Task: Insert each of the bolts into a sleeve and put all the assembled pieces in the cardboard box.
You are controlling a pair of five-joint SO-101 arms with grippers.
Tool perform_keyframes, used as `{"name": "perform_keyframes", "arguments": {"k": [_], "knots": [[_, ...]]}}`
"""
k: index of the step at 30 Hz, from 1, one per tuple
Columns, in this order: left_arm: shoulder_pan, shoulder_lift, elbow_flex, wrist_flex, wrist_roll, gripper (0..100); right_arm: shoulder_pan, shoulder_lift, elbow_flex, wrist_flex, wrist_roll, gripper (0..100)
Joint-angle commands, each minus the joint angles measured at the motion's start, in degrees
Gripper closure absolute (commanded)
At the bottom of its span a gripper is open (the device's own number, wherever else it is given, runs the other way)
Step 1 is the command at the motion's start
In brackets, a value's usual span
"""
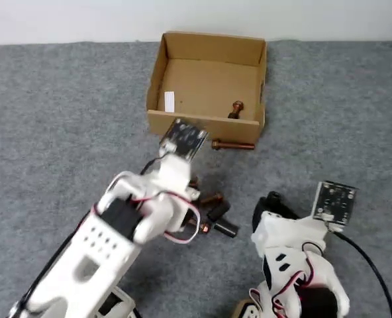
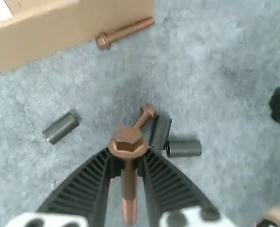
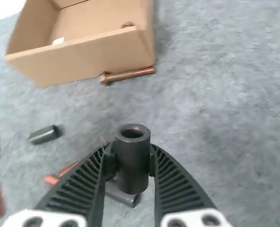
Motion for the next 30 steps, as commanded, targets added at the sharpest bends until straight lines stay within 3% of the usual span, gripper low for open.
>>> {"name": "perform_keyframes", "arguments": {"k": [1, 14, 20, 30], "knots": [[-0.53, -10.46, 4.79, -6.33, 0.35, 99, -3.21, -0.13, -0.53, -0.57, 0.53, 99.1], [-0.44, -39.3, 17.89, -7.03, 0.53, 99, -18.77, 0.57, -0.35, -1.89, 2.29, 99.1], [-0.44, -49.49, 18.51, -7.12, 8.79, 99, -24.13, 0.57, -0.35, -2.15, 5.27, 99.1], [-0.97, -58.55, 17.36, -6.95, 15.65, 99, -33.36, 0.22, 0.97, -6.73, 21.27, 99.1]]}}
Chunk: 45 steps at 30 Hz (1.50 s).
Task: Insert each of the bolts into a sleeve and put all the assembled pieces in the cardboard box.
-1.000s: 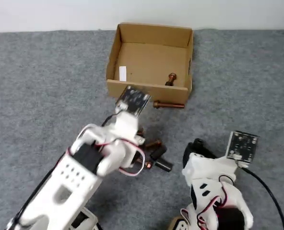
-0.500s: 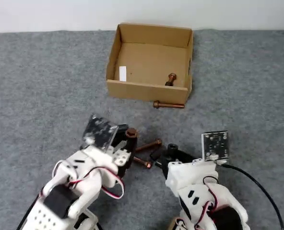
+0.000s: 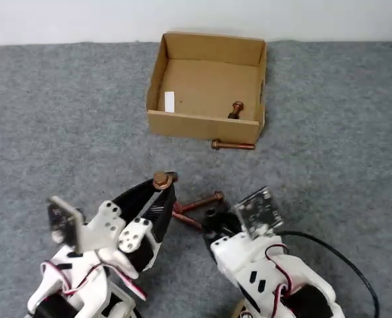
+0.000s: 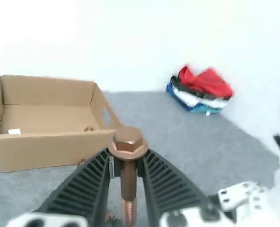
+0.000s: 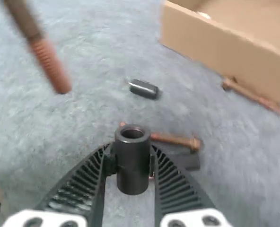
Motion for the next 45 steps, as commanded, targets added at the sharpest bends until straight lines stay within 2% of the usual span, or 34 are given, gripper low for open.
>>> {"name": "perform_keyframes", "arguments": {"k": [1, 7, 15, 22, 25, 40, 45], "knots": [[-0.97, -0.53, -1.8, -2.2, 3.52, 99, -3.38, 0.22, 0.09, -2.95, 4.75, 99.1], [-0.88, -0.53, -2.07, -2.2, 5.8, 99, -6.9, 0.48, 0.62, -5.23, 7.38, 99.1], [-0.62, -0.35, -1.71, -2.2, 5.8, 99, -7.16, 0.31, 0.97, -5.32, 8.09, 99.1], [4.13, -0.35, 0.31, -2.2, 5.8, 99, -7.16, 0.4, 0.88, -8.75, 8.53, 99.1], [4.22, -0.35, 1.27, -2.29, 5.8, 99, -7.08, 0.4, 0.88, -9.71, 10.81, 99.1], [3.87, -0.18, 5.14, -2.2, 5.54, 99, -7.16, 0.13, 0.44, -10.24, 12.92, 99.1], [4.22, -0.09, 5.14, 0.7, 4.84, 99, -6.9, 0.22, 0.44, -12.7, 12.92, 99.1]]}}
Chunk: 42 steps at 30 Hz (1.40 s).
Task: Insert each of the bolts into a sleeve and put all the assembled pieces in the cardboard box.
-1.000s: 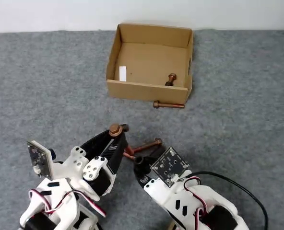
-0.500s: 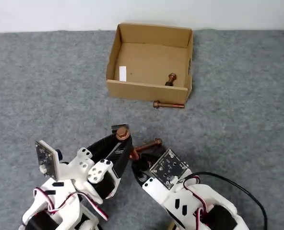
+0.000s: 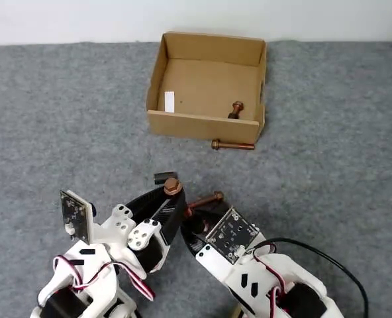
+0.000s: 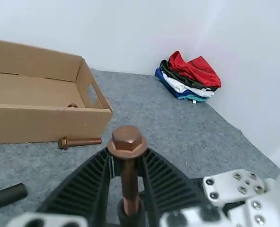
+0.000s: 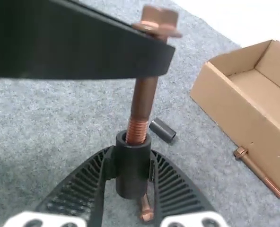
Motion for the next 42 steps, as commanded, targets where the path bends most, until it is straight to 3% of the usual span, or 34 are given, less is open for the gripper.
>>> {"name": "perform_keyframes", "arguments": {"k": [1, 6, 10, 15, 21, 33, 42], "knots": [[0.53, 0.18, -0.13, 2.9, -2.02, 99, -0.04, -0.13, -1.14, -2.77, 0.79, 99.1], [0.53, 0.18, -0.13, 13.63, -8.44, 99, -0.04, -0.13, -1.76, -3.47, 0.79, 99.1], [0.79, 1.32, -0.13, 14.33, -10.2, 99, -0.04, -0.04, -1.76, -5.67, 0.88, 99.1], [5.8, 9.32, -0.84, 14.15, -10.2, 98, -0.04, 0.04, -1.76, -7.16, 3.52, 99.1], [5.71, 14.07, -4.18, 16.88, -10.55, 77, -0.04, -0.13, -1.76, -7.16, 4.04, 99.1], [-6.33, 14.15, -13.93, 17.41, -8.79, 76, 0.66, -0.13, -1.32, -6.64, 3.87, 99.1], [-6.77, 14.15, -22.02, 17.49, -8.7, 76, 6.46, -0.31, 0.09, -6.64, 3.69, 99.1]]}}
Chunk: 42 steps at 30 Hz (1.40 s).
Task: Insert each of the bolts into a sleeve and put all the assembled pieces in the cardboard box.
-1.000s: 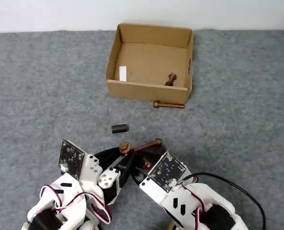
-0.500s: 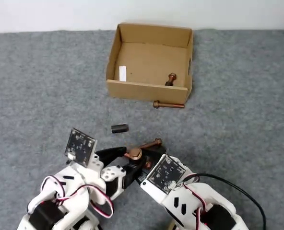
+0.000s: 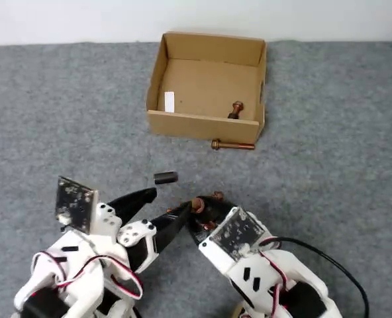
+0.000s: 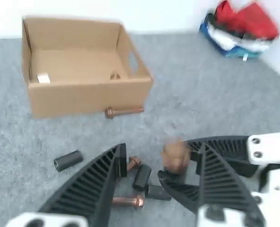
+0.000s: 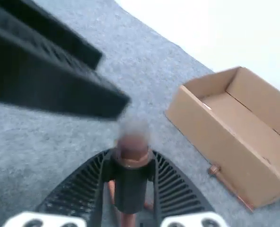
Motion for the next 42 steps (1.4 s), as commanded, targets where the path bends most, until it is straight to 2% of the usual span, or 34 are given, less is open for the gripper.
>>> {"name": "perform_keyframes", "arguments": {"k": [1, 5, 10, 14, 18, 23, 28, 35, 38, 42], "knots": [[-0.09, 0.7, -3.74, 0.09, 0.44, 76, 1.45, -0.4, -0.53, -1.54, 0.09, 99.1], [-0.09, 0.62, -3.65, -0.26, 0.44, 81, 1.45, -0.4, -0.44, -1.54, 0.09, 99.1], [-1.41, 0.62, -1.27, -1.14, 0.09, 99, 1.89, -0.4, -0.44, -1.54, 0.09, 99.1], [-8.88, 0.62, 3.21, -1.23, 0.0, 100, 6.64, -0.4, -0.44, -1.54, -0.18, 99.1], [-17.76, 0.62, 10.15, -4.22, -2.2, 100, 14.55, -0.4, -0.7, -1.54, -7.91, 99.1], [-26.64, 0.62, 20.0, -13.27, -8.79, 100, 21.85, 0.13, -0.97, -1.54, -15.82, 99.1], [-28.57, 0.62, 30.55, -24.62, -13.71, 100, 25.98, 1.71, -2.99, -1.45, -19.6, 99.1], [-28.92, 0.62, 42.95, -34.29, -20.4, 100, 26.24, 20.7, -15.56, -2.07, -25.23, 99.1], [-29.01, 0.62, 43.21, -35.16, -20.4, 100, 26.24, 31.43, -23.38, -2.68, -25.85, 99.1], [-28.92, 0.62, 43.3, -35.16, -20.13, 100, 26.24, 44.18, -31.82, -10.15, -25.49, 99.1]]}}
